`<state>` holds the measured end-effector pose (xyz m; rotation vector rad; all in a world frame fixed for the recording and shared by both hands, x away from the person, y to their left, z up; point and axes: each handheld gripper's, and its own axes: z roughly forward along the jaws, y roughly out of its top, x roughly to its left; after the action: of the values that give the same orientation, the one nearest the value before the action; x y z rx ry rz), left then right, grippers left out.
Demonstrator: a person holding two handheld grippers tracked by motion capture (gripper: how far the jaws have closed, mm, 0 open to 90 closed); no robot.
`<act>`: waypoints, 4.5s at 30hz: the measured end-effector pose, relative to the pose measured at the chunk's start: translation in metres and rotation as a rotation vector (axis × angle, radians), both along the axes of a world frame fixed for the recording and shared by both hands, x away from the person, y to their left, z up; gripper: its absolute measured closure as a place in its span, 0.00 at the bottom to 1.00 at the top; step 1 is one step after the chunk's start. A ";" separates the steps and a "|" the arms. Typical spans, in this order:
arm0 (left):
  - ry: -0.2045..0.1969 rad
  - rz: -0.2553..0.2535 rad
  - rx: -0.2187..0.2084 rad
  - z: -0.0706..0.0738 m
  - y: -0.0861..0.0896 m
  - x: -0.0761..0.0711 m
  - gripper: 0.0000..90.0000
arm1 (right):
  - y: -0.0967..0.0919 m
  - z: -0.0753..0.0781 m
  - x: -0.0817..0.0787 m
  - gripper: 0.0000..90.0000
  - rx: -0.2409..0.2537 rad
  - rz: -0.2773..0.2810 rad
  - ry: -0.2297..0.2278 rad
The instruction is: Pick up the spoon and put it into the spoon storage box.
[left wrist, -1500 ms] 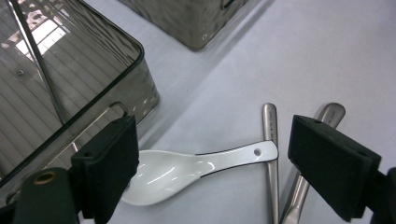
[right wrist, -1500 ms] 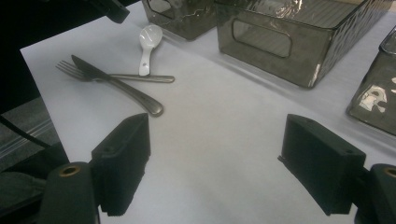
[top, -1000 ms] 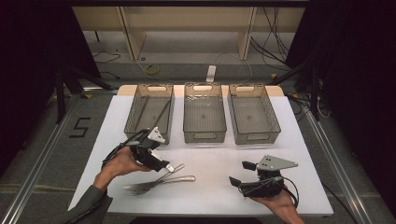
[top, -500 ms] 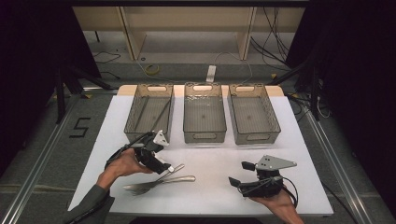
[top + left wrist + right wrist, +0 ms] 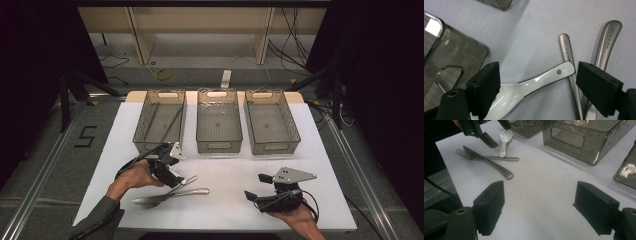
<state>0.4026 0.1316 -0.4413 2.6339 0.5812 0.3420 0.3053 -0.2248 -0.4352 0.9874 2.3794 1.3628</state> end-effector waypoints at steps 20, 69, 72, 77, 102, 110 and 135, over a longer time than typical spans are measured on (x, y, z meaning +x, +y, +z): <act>0.036 -0.084 0.114 -0.013 0.006 0.011 0.28 | -0.001 0.000 -0.002 0.28 -0.003 -0.001 0.006; -0.063 -0.065 0.231 -0.021 -0.006 0.031 0.90 | -0.001 -0.001 -0.001 0.29 -0.005 -0.004 0.015; -0.059 -0.059 0.221 -0.020 -0.006 0.033 0.91 | -0.001 -0.001 0.000 0.29 -0.007 -0.002 0.016; -0.054 -0.049 0.235 -0.018 -0.008 0.034 0.93 | -0.001 -0.001 0.000 0.29 -0.007 -0.003 0.017; 0.068 0.188 -0.043 0.008 0.015 0.034 0.94 | -0.002 0.000 -0.001 0.29 -0.004 -0.009 0.012; 0.073 0.252 -0.171 0.028 0.023 0.030 0.94 | -0.003 0.001 0.000 0.29 0.003 -0.015 0.006; 0.063 0.265 -0.401 0.055 0.000 0.027 0.94 | -0.004 0.001 -0.001 0.29 0.009 -0.018 0.007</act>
<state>0.4297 0.1315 -0.3863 2.1931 0.9199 0.1944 0.3044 -0.2287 -0.4342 1.0146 2.3658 1.3671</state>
